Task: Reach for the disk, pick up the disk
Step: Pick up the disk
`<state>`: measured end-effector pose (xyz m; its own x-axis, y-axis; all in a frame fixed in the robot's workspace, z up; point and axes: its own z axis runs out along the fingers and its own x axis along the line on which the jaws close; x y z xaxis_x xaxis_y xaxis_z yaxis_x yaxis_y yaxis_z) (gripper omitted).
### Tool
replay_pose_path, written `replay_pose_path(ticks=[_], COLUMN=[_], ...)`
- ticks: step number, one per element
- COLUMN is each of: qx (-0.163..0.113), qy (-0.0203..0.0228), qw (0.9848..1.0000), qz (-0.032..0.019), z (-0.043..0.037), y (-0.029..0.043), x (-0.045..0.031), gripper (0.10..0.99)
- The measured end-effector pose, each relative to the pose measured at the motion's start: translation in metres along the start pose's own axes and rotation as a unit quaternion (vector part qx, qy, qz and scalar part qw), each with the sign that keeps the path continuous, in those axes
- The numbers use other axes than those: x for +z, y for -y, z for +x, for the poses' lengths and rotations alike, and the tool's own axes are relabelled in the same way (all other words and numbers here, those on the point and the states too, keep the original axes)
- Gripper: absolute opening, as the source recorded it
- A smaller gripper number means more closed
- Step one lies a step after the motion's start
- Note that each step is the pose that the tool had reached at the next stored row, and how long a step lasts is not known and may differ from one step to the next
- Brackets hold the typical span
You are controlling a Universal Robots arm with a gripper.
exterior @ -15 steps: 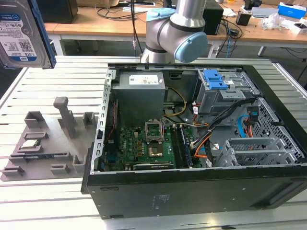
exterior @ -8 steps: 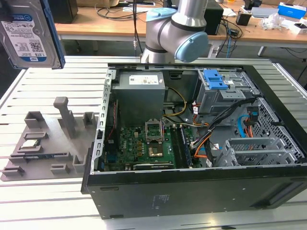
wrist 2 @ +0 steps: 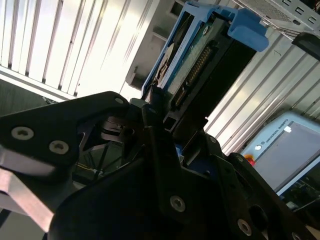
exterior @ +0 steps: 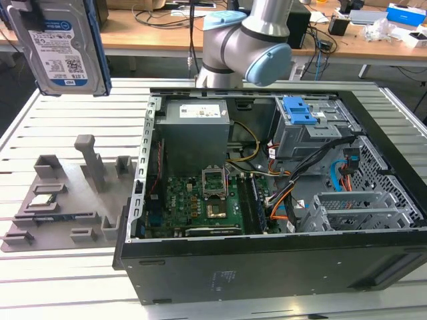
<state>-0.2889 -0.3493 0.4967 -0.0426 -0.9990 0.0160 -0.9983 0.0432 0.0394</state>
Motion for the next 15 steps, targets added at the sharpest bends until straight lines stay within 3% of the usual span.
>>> replay_pose_path(ticks=[12, 13, 15], qx=[0.000, 0.000, 0.000], qy=[-0.0001, 0.0000, 0.0000], qw=[1.0000, 1.0000, 1.0000], qz=[-0.0001, -0.0002, -0.0001], z=[-0.0023, -0.0027, -0.0031], y=[0.0532, 0.0636, 0.0725], x=[-0.0022, -0.0026, -0.0029], gripper=[0.365, 0.365, 0.365])
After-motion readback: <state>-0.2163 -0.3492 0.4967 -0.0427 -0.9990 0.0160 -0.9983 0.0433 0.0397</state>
